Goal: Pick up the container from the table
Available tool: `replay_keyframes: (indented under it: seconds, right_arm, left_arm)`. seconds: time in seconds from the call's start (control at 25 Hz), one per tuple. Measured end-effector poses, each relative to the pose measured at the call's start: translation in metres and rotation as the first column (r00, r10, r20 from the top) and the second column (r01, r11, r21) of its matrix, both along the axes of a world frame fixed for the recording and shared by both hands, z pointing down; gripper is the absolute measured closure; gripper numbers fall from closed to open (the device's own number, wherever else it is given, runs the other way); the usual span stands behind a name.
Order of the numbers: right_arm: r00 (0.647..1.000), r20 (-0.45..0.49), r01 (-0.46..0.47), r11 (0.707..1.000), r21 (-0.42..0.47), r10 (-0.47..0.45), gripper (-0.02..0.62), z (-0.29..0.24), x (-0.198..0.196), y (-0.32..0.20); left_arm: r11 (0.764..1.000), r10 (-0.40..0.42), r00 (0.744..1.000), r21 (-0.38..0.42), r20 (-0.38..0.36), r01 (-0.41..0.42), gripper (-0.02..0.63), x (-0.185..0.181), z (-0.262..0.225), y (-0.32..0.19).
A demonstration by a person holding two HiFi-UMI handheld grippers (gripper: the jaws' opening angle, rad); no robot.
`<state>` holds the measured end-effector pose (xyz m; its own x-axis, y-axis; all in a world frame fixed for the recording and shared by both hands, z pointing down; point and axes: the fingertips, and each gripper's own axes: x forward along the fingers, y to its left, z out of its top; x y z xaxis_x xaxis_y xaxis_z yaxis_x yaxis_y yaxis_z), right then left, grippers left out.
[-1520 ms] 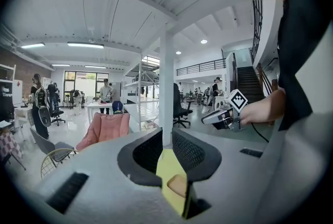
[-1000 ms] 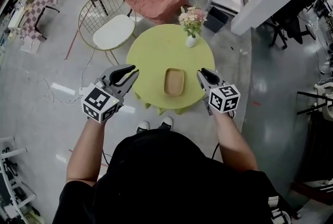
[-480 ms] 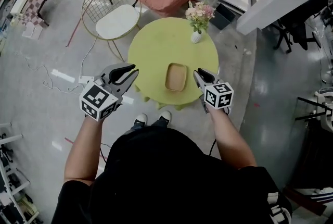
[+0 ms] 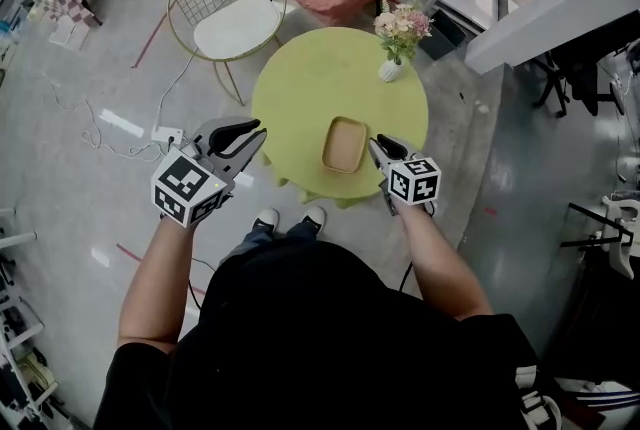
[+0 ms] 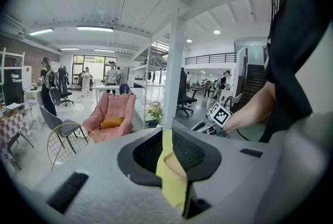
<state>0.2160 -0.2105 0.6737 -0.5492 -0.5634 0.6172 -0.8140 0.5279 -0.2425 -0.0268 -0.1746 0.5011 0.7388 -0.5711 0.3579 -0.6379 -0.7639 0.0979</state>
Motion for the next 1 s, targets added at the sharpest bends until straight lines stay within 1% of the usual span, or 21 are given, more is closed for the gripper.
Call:
replay_keyframes:
  seconds: [0.12,0.28,0.4,0.52,0.64,0.8,1.0]
  right_arm:
    - [0.999,-0.033,0.030,1.000,-0.008,-0.030,0.502,0.010,-0.002,-0.001]
    - [0.997,-0.047,0.052,0.998,-0.024,-0.053,0.496,0.025,-0.005,-0.002]
    - [0.992,-0.081,0.097,0.994,-0.044,-0.100,0.487,0.037,-0.011,0.002]
    - [0.978,-0.122,0.164,0.985,-0.056,-0.170,0.477,0.052,-0.022,0.011]
    - [0.965,-0.138,0.215,0.974,-0.075,-0.223,0.472,0.066,-0.032,0.020]
    - [0.939,-0.187,0.277,0.957,-0.089,-0.290,0.469,0.082,-0.044,0.028]
    - [0.919,-0.219,0.312,0.944,-0.106,-0.329,0.465,0.098,-0.047,0.034]
  left_arm:
    - [1.000,-0.008,1.000,-0.013,-0.001,0.008,0.535,-0.004,0.002,0.002]
    - [1.000,-0.010,1.000,-0.017,0.025,0.011,0.535,-0.012,0.004,0.006]
    - [0.999,-0.038,0.999,-0.027,0.024,0.038,0.535,-0.021,0.007,0.006]
    - [0.998,-0.051,0.998,-0.045,0.023,0.052,0.535,-0.023,0.014,0.010]
    - [0.997,-0.047,0.999,-0.052,0.024,0.048,0.535,-0.020,0.019,0.014]
    - [0.997,-0.044,0.999,-0.059,0.019,0.045,0.535,-0.021,0.024,0.017]
    - [0.996,-0.056,0.998,-0.067,0.010,0.057,0.535,-0.023,0.026,0.017]
